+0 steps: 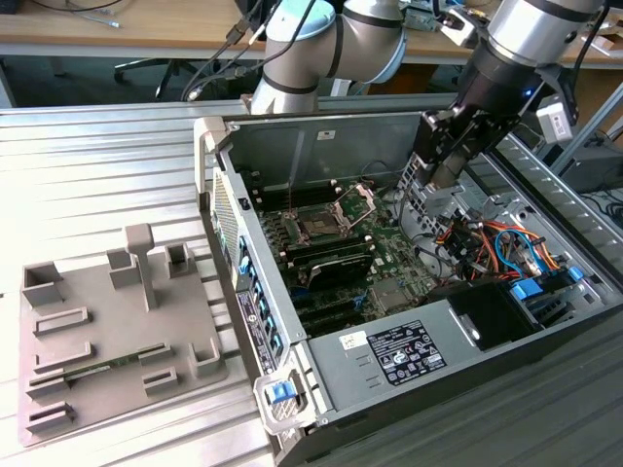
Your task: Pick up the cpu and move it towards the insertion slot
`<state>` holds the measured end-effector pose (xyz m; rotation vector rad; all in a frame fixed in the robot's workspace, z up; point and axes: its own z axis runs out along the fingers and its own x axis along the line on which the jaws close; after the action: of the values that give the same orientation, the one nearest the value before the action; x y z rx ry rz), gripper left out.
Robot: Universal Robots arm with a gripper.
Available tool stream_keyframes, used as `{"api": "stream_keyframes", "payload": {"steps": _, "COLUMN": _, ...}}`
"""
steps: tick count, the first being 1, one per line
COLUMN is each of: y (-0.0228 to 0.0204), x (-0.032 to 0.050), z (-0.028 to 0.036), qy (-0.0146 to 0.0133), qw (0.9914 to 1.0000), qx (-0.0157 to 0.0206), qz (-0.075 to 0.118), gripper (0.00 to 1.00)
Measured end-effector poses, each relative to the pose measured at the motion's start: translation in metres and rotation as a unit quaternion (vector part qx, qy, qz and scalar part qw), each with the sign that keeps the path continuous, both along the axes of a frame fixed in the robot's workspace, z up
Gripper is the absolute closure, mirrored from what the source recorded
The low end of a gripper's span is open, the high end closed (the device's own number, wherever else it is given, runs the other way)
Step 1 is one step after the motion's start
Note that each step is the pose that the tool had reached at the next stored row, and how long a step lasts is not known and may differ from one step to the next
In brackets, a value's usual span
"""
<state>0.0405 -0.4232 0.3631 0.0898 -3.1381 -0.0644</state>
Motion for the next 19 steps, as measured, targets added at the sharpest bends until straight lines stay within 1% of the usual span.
{"api": "stream_keyframes", "payload": {"steps": 8, "y": 0.0002, "x": 0.0, "z": -0.0028, "qy": 0.0, "qw": 1.0, "qx": 0.0, "qz": 0.0, "gripper": 0.45}}
{"api": "stream_keyframes", "payload": {"steps": 10, "y": 0.0002, "x": -0.0011, "z": -0.0033, "qy": 0.0, "qw": 1.0, "qx": 0.0, "qz": 0.0, "gripper": 0.45}}
{"api": "stream_keyframes", "payload": {"steps": 14, "y": 0.0009, "x": -0.0066, "z": -0.005, "qy": 0.0, "qw": 1.0, "qx": 0.0001, "qz": 0.0, "gripper": 0.45}}
{"api": "stream_keyframes", "payload": {"steps": 19, "y": 0.001, "x": -0.0071, "z": -0.0053, "qy": 0.0, "qw": 1.0, "qx": 0.0, "qz": 0.0, "gripper": 0.45}}
